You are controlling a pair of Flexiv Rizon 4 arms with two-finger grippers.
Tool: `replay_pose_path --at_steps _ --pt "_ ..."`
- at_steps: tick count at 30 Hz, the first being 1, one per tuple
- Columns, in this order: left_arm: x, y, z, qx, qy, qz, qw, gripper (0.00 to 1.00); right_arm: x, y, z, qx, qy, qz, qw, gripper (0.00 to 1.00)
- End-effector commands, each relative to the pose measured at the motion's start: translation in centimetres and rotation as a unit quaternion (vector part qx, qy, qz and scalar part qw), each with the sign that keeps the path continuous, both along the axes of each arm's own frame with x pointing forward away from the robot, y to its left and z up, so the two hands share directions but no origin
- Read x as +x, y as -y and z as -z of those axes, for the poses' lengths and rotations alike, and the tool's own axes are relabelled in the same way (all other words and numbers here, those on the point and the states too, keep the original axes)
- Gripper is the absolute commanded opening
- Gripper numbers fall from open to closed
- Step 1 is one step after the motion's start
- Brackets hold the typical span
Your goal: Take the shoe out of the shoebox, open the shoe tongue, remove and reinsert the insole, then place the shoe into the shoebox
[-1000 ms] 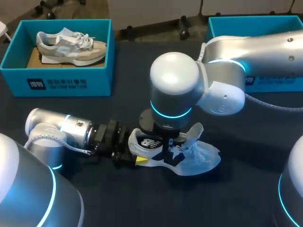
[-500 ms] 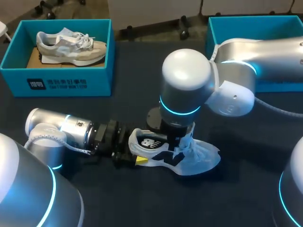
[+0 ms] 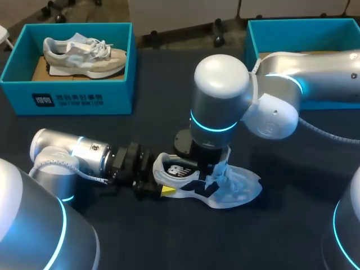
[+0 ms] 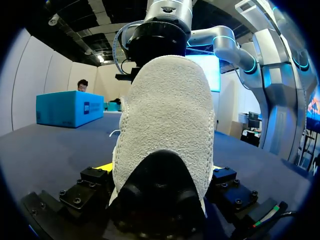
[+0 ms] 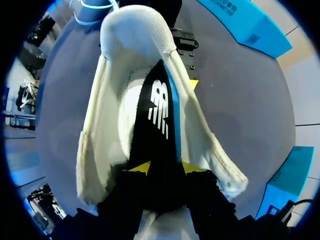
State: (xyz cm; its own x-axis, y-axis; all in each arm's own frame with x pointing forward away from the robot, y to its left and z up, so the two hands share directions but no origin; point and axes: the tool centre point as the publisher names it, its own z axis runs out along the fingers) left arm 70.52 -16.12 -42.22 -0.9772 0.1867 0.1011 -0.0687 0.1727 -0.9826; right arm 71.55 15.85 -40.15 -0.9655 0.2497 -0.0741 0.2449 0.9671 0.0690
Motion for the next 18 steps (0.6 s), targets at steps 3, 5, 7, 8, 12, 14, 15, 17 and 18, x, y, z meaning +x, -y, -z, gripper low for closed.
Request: replay_pose_path --at_steps 3,5,7,8,12,14,15,17,18 --pt "0.0 0.1 0.3 -0.001 0.000 0.000 1.000 0.00 -0.3 -0.5 1.3 0.008 -0.026 0.000 1.000 0.28" --pt "0.0 0.1 0.3 -0.001 0.000 0.000 1.000 0.00 -0.6 -0.7 1.4 0.009 -0.045 -0.001 0.999 0.26" --pt "0.0 0.1 0.3 -0.001 0.000 0.000 1.000 0.00 -1.0 -0.8 1.6 0.014 -0.065 -0.004 0.998 0.21" --pt "0.0 0.1 0.3 -0.001 0.000 0.000 1.000 0.00 -1.2 -0.8 1.7 0.017 -0.075 -0.002 0.997 0.19" --pt "0.0 0.1 0.3 -0.001 0.000 0.000 1.000 0.00 -1.6 -0.6 2.5 0.025 -0.121 -0.002 0.992 0.05" --pt "0.0 0.1 0.3 -0.001 0.000 0.000 1.000 0.00 -1.8 -0.5 2.8 0.032 -0.128 0.002 0.991 0.00" --pt "0.0 0.1 0.3 -0.001 0.000 0.000 1.000 0.00 -2.0 -0.5 2.8 0.034 -0.131 0.005 0.991 0.00" --pt "0.0 0.1 0.3 -0.001 0.000 0.000 1.000 0.00 -2.2 -0.4 2.8 0.036 -0.132 0.008 0.991 0.00" --pt "0.0 0.1 0.3 -0.001 0.000 0.000 1.000 0.00 -2.3 -0.3 2.6 0.038 -0.131 0.010 0.991 0.00"
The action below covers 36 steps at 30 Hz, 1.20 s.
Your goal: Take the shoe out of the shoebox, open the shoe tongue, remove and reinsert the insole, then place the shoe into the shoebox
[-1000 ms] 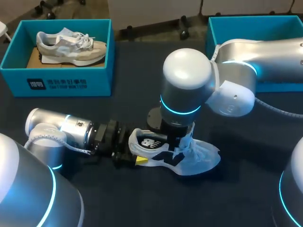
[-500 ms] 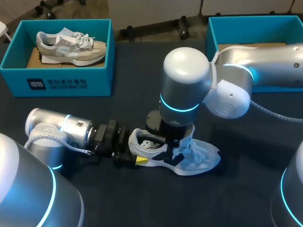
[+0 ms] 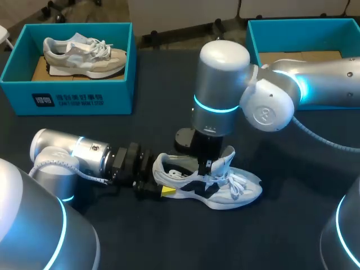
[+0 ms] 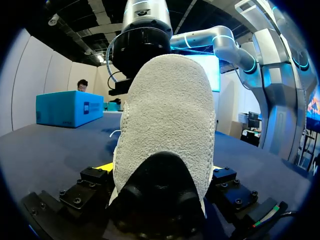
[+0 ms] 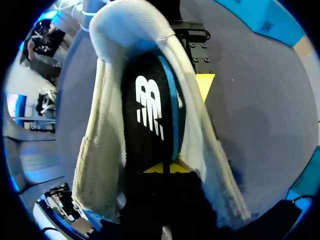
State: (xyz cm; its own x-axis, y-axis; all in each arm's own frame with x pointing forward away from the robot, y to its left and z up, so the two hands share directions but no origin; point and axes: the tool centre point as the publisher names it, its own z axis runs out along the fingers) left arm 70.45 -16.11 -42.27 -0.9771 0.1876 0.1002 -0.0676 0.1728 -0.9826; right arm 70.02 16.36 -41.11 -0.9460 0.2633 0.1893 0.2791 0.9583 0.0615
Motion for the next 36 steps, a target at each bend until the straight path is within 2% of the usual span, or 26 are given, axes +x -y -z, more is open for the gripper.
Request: replay_pose_path --at_steps 1,8,18,24,36 --pt "0.1 0.1 0.2 -0.001 0.000 0.000 1.000 0.00 -1.0 0.3 1.4 0.009 0.000 0.003 1.000 0.00" --pt "0.1 0.1 0.2 -0.001 0.000 0.000 1.000 0.00 -2.0 0.7 -0.8 0.021 0.028 0.011 0.999 0.00" --pt "0.1 0.1 0.2 -0.001 0.000 0.000 1.000 0.00 -2.8 1.1 -4.7 0.069 0.096 0.009 0.993 0.00" --pt "0.1 0.1 0.2 -0.001 0.000 0.000 1.000 0.00 -2.6 1.4 -5.2 0.087 0.120 0.020 0.989 0.00" --pt "0.1 0.1 0.2 -0.001 0.000 0.000 1.000 0.00 -1.4 0.8 -5.4 0.096 0.132 0.022 0.986 0.00"
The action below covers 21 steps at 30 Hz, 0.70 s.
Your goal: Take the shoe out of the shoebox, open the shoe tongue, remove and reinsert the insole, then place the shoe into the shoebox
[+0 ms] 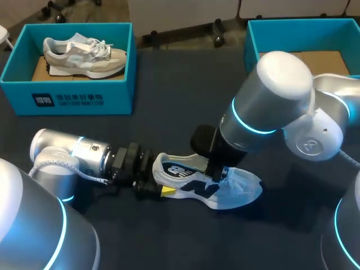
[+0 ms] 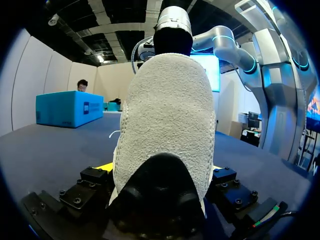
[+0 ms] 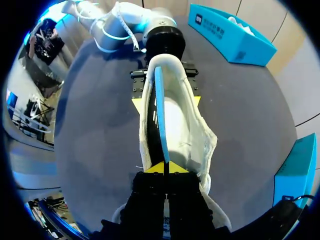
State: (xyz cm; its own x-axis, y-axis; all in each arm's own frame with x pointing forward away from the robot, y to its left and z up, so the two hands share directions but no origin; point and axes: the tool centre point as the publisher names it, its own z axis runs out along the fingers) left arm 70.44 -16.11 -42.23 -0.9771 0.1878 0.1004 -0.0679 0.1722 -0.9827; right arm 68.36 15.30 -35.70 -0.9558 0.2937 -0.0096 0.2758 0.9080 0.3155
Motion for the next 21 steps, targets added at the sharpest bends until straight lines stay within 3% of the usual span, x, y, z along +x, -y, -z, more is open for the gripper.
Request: replay_pose_path --at_steps 1,10,21 --pt "0.1 0.1 0.3 0.000 0.000 0.000 1.000 0.00 0.3 -0.3 0.0 0.000 0.002 -0.003 1.000 0.00" --pt "0.1 0.1 0.3 0.000 0.000 0.000 1.000 0.00 0.9 -0.7 -1.0 0.022 0.024 -0.017 0.999 0.00" --pt "0.1 0.1 0.3 0.000 0.000 0.000 1.000 0.00 0.8 -0.4 -1.5 0.039 0.016 -0.047 0.998 0.00"
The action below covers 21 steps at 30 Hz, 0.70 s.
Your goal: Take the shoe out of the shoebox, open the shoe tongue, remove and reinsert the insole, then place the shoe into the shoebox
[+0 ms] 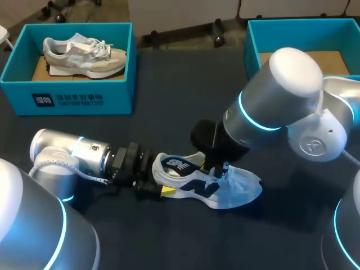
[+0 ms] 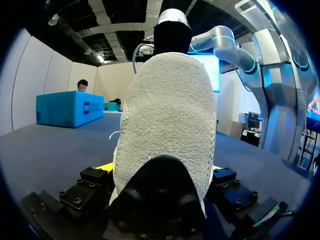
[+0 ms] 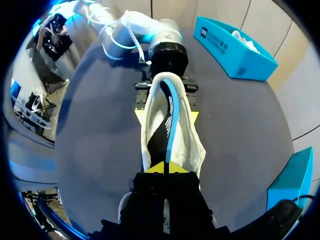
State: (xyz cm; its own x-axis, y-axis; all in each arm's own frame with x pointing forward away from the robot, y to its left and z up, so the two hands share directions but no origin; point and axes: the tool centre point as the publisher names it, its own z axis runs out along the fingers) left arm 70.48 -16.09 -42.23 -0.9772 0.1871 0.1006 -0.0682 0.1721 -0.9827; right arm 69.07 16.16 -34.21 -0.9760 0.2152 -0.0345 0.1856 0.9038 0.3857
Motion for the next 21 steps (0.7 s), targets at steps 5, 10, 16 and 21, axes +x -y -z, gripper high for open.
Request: replay_pose_path --at_steps 5,10,16,21 --pt "0.0 0.1 0.3 0.000 0.000 0.000 1.000 0.00 0.2 0.0 -0.1 -0.009 -0.005 -0.004 1.000 0.24" --pt "0.0 0.1 0.3 0.000 0.000 0.000 1.000 0.00 0.4 -0.4 -0.1 -0.042 -0.006 0.022 0.999 0.39" --pt "0.0 0.1 0.3 0.000 0.000 0.000 1.000 0.00 0.4 -0.9 0.2 -0.061 -0.004 0.049 0.997 0.41" --pt "0.0 0.1 0.3 0.000 0.000 0.000 1.000 0.00 0.5 -1.6 0.9 -0.063 -0.006 0.059 0.996 0.39"
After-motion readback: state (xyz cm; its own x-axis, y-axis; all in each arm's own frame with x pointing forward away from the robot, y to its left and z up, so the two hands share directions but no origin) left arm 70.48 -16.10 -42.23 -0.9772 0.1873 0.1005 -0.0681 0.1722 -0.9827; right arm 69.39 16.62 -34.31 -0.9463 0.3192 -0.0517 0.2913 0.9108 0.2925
